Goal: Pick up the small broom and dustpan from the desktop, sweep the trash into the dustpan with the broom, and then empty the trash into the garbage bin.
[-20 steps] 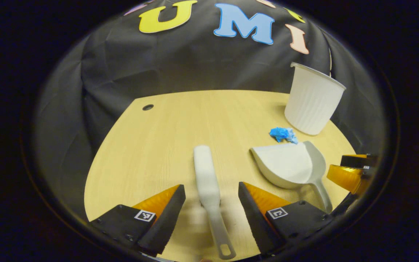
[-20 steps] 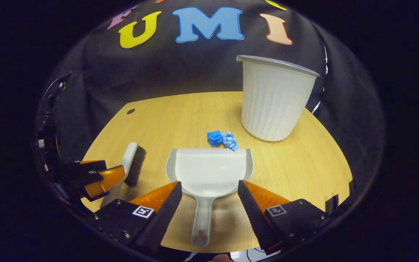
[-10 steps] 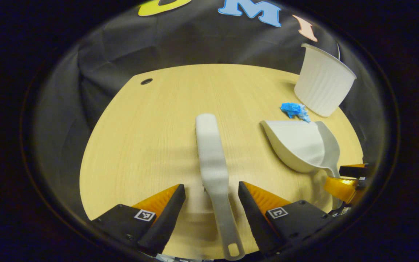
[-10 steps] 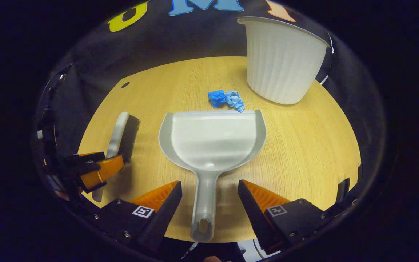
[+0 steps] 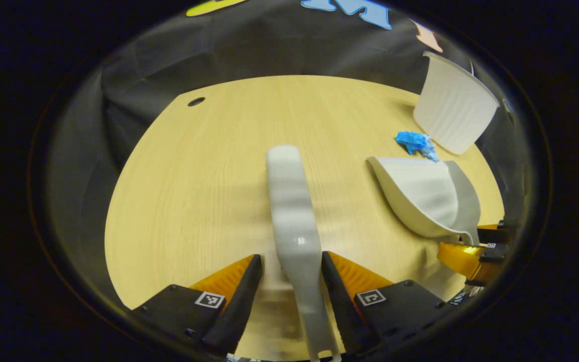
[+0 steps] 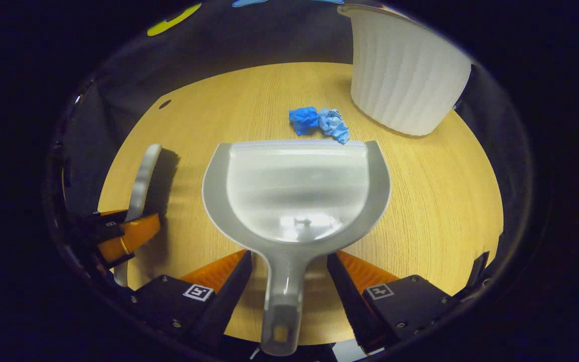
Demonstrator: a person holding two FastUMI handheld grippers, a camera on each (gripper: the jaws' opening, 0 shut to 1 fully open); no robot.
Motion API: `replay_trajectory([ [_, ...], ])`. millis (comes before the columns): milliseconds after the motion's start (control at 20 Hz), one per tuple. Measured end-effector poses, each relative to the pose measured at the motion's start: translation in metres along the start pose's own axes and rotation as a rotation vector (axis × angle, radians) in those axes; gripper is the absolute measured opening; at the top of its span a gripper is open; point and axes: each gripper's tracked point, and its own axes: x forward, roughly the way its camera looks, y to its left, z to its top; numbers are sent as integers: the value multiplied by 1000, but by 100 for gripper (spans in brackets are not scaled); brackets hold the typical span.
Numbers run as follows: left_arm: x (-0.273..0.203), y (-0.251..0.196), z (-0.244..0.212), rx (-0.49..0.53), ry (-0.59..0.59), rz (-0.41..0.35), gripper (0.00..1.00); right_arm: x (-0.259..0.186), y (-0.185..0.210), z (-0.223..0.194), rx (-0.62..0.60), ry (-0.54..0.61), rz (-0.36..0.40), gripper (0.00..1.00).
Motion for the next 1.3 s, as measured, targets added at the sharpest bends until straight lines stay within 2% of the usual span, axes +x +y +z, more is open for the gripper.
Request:
replay_trajectory([
  [100, 6, 1, 0, -5, 11, 5, 81, 3, -3, 2, -18, -3, -17, 83],
  [150, 7, 2, 0, -4, 11, 8, 79, 4, -5, 2, -27, -5, -23, 82],
  [200, 9, 2, 1, -1, 14, 8, 72, 4, -5, 2, -36, -6, -25, 74],
  [250, 10, 1, -1, 2, 21, 4, 65, 2, -8, 1, -43, -6, -34, 74],
  [300, 12, 2, -1, 4, 28, 13, 64, 2, -11, 1, -52, -11, -50, 60],
  [350, 14, 1, 0, 13, 23, 13, 58, 7, -11, 0, -65, -11, -61, 50],
  [400, 14, 3, 2, 20, 21, 22, 52, 6, -11, 0, -75, -11, -61, 43],
  [450, 14, 2, 5, 28, 18, 22, 43, 5, -12, 0, -78, -10, -67, 43],
  [500, 14, 2, 5, 40, 19, 23, 47, 0, -11, 1, -83, -14, -61, 35],
  [800, 15, -4, 18, 96, -3, -13, 39, 0, -20, -3, -126, -15, -63, 35],
  [1050, 18, -17, 39, 151, -12, -76, 39, -5, -29, -11, -107, -13, -78, 35],
  [1300, 27, -36, 80, 237, -35, -115, 38, -11, -41, -13, -105, -3, -63, 35],
])
